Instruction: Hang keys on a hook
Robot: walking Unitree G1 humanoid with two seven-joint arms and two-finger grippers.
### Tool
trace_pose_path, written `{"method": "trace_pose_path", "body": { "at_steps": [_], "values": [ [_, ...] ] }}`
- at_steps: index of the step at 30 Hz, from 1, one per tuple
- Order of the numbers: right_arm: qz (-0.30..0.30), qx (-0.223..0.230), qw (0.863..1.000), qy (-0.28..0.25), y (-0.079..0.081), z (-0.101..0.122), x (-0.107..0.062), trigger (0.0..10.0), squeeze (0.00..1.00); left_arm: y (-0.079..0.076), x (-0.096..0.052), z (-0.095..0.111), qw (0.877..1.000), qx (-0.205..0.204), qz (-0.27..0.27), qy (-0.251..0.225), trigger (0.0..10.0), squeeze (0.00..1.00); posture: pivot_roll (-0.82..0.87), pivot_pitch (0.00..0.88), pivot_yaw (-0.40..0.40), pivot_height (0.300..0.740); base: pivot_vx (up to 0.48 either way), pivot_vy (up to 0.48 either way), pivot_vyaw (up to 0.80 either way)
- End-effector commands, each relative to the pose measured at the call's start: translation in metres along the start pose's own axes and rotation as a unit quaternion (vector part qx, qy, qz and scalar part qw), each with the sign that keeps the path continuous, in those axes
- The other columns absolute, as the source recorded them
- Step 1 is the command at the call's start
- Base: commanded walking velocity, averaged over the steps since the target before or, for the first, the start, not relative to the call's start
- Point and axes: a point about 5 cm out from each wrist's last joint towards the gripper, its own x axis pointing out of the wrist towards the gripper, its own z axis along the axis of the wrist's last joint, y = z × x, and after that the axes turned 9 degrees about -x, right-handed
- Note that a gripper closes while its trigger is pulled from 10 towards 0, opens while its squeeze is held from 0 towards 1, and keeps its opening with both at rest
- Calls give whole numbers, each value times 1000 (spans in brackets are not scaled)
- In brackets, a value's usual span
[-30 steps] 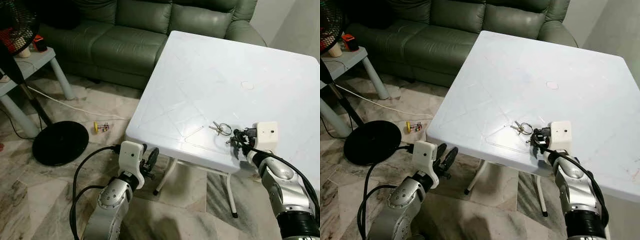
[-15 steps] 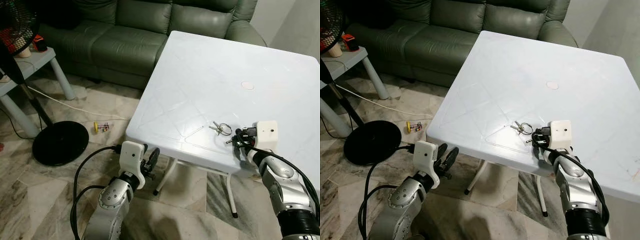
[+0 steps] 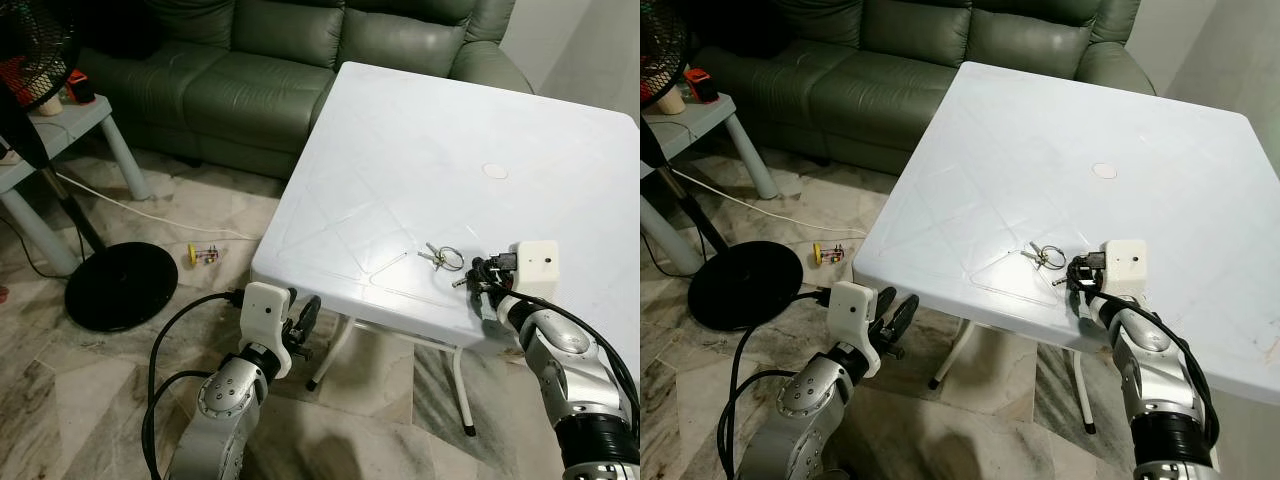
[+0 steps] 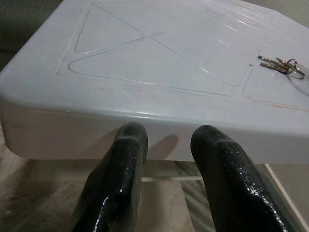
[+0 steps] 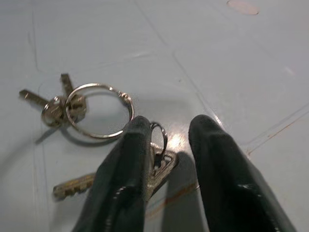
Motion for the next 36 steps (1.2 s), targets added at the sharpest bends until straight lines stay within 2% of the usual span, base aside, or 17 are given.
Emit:
{"method": "trace_pose_path", "body": {
  "at_steps": [1, 15, 17, 18, 19, 20, 21, 22, 23, 24, 25, 26, 28, 29, 30, 31, 36],
  "values": [
    [2, -8, 1000, 7, -3, 0, -1, 10000, 0, -5, 1, 0, 1000, -2, -7, 0, 10000, 0, 87, 131, -77, 740, 0, 0, 0],
    [5, -18, 1000, 4, -6, -1, -3, 9765, 0, -4, 1, 0, 1000, -4, -5, 1, 10000, 0, 83, 140, -80, 740, 0, 0, 0],
    [5, -22, 1000, -1, -8, 0, -4, 5176, 0, -4, 1, -1, 1000, -5, -5, 1, 10000, 0, 81, 141, -80, 740, 0, 0, 0],
    [4, -22, 1000, -2, -8, 0, -4, 5176, 0, -4, 1, -1, 1000, -5, -4, 1, 10000, 0, 81, 141, -80, 740, 0, 0, 0],
    [4, -22, 1000, -5, -9, 0, -5, 1882, 0, -4, 1, -1, 1000, -5, -4, 1, 10000, 0, 81, 141, -80, 740, 0, 0, 0],
    [4, -22, 1000, -6, -9, 1, -5, 1765, 0, -4, 1, -1, 1000, -5, -4, 1, 10000, 0, 81, 141, -80, 740, 0, 0, 0],
    [3, -21, 1000, -12, -11, 2, -6, 0, 0, -5, 1, -1, 1000, -5, -4, 1, 10000, 0, 80, 141, -79, 740, 0, 0, 0],
    [3, -21, 1000, -14, -11, 2, -6, 0, 0, -5, 1, -1, 1000, -5, -4, 1, 10000, 0, 80, 141, -79, 740, 0, 0, 0],
    [2, -24, 1000, -13, -11, 2, -6, 353, 0, -5, 1, -1, 1000, -6, -4, 1, 10000, 0, 79, 142, -78, 740, 0, 0, 0],
    [0, -26, 1000, -8, -12, 1, -5, 1176, 0, -5, 1, -1, 1000, -6, -5, 1, 10000, 0, 79, 142, -78, 740, 0, 0, 0],
    [-2, -28, 1000, -4, -13, 1, -5, 1176, 0, -5, 1, -1, 1000, -6, -5, 1, 10000, 0, 79, 142, -78, 740, 0, 0, 0],
    [-1, -29, 1000, -4, -13, 1, -5, 4000, 0, -5, 1, -1, 1000, -6, -5, 1, 10000, 0, 78, 141, -78, 740, 0, 0, 0],
    [0, -30, 1000, -5, -14, 1, -6, 4157, 0, -5, 1, -1, 1000, -6, -5, 2, 10000, 0, 78, 143, -77, 740, 0, 0, 0],
    [1, -30, 1000, -4, -14, 0, -6, 7608, 0, -5, 1, -1, 1000, -6, -6, 1, 10000, 0, 78, 142, -77, 740, 0, 0, 0],
    [3, -30, 1000, -1, -14, 0, -6, 7608, 0, -5, 2, -1, 1000, -6, -6, 1, 10000, 0, 77, 142, -76, 740, 0, 0, 0],
    [7, -32, 999, 1, -14, 0, -5, 10000, 0, -5, 2, 0, 1000, -6, -6, 1, 10000, 0, 77, 142, -76, 740, 0, 0, 0],
    [21, -37, 999, 4, -14, -1, -6, 10000, 0, -6, 2, 0, 1000, -7, -7, 1, 10000, 0, 77, 142, -76, 740, 0, 0, 0]
  ]
}}
